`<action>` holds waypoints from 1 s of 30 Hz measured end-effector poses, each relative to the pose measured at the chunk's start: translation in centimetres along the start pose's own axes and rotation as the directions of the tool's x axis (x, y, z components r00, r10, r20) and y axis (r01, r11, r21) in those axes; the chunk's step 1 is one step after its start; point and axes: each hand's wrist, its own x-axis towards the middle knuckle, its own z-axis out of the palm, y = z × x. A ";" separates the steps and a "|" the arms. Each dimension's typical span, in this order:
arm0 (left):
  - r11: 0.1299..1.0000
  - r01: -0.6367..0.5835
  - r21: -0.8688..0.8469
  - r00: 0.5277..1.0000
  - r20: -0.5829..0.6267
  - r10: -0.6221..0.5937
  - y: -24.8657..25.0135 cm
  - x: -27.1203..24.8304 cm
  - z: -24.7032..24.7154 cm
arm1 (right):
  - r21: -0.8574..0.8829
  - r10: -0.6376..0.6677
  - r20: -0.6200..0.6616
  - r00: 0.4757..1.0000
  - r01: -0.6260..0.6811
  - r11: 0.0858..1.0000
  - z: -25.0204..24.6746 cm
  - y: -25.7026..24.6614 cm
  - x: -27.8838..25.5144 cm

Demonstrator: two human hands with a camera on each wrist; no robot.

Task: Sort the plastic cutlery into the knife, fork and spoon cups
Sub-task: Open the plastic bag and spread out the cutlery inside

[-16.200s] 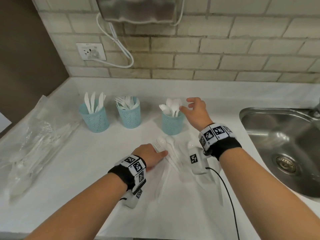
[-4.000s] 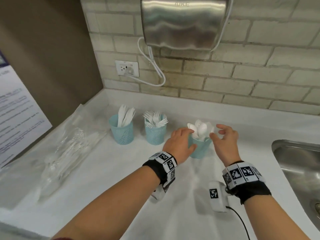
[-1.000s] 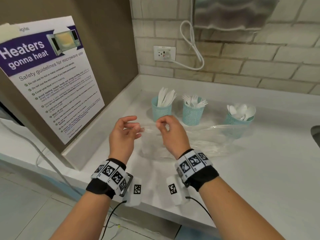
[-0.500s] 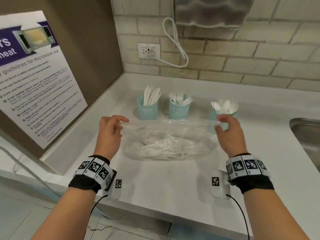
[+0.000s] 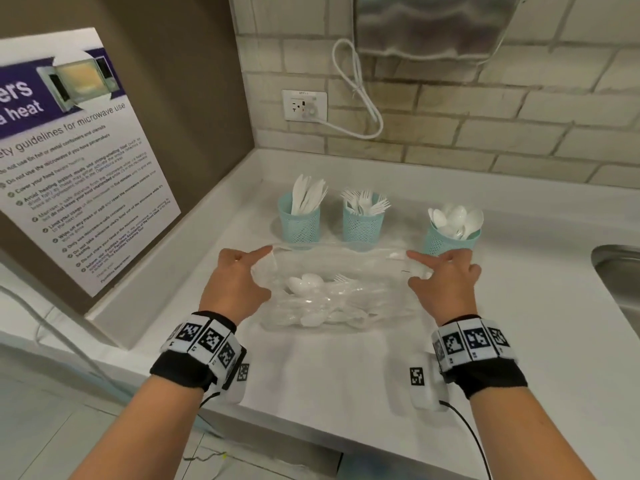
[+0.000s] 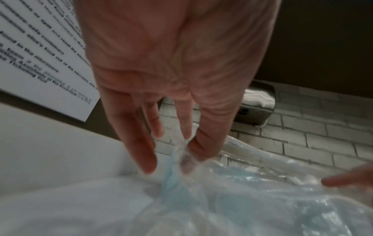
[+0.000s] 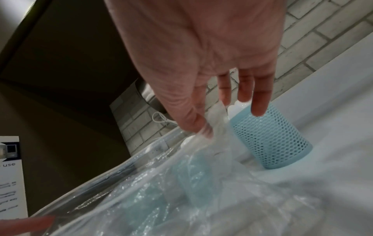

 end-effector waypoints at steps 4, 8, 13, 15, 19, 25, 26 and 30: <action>0.950 0.085 -0.301 0.956 0.294 0.007 0.9 -0.5 1.3 | 0.303 0.049 0.276 0.960 -0.135 0.943 1.2 0.3 0.2; 0.735 0.274 -0.620 0.947 0.307 -0.094 1.8 -0.4 3.3 | 0.672 0.206 0.461 0.863 -0.491 0.554 2.2 -1.2 -0.2; 0.553 0.393 -0.734 0.920 0.315 -0.234 2.5 0.8 5.1 | 0.599 0.222 0.569 0.792 -0.584 0.548 2.7 -1.5 -0.1; 0.646 0.356 -0.675 0.933 0.222 -0.283 1.9 1.1 5.5 | 0.405 0.255 0.546 0.798 -0.517 0.754 2.6 -0.9 0.4; 0.778 0.298 -0.553 0.948 0.079 -0.308 1.0 1.2 5.1 | 0.215 0.269 0.486 0.832 -0.412 0.886 1.9 0.6 1.2; 0.961 0.082 -0.265 0.972 -0.190 -0.135 -0.4 1.1 3.6 | 0.311 0.233 0.218 0.948 -0.294 0.904 -0.5 1.6 1.8; 0.973 0.065 -0.222 0.972 -0.208 -0.112 -0.5 1.0 3.3 | 0.263 0.186 0.181 0.966 -0.230 0.937 -1.0 1.8 1.9; 0.992 0.027 -0.120 0.979 -0.197 -0.051 -1.3 1.3 2.2 | 0.269 0.159 0.160 0.974 -0.198 0.943 -1.8 2.7 2.4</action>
